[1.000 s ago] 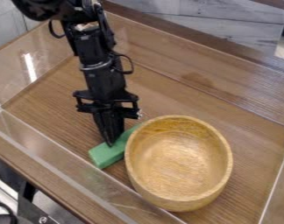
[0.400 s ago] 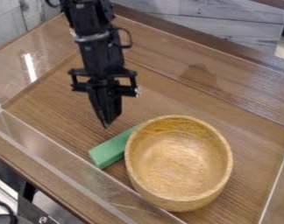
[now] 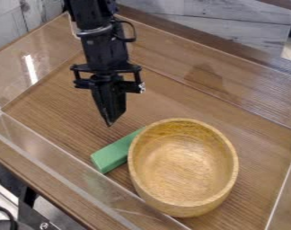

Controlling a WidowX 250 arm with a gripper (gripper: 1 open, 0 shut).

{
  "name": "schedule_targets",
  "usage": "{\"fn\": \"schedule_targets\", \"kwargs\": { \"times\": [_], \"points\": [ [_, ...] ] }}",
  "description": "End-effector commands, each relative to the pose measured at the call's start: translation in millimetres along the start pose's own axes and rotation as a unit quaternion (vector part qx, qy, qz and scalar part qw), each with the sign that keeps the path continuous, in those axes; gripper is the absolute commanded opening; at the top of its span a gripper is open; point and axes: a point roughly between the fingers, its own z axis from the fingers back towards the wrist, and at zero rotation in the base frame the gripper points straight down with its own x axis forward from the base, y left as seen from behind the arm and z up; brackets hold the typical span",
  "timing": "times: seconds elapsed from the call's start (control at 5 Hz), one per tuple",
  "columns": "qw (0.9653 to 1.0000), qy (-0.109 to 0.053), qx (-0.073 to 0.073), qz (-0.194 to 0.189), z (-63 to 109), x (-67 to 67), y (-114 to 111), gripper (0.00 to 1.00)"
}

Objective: Remove the green block from inside the brown bowl and put it on the table

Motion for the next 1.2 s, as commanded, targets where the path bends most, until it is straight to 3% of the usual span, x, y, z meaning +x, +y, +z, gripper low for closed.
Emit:
{"fn": "schedule_targets", "kwargs": {
  "times": [0.0, 1.0],
  "points": [
    [0.9992, -0.038, 0.005, -0.009, 22.8, 5.7, -1, 0.00],
    [0.9976, -0.058, -0.006, -0.038, 41.3, 10.9, -2, 0.00]
  ]
}}
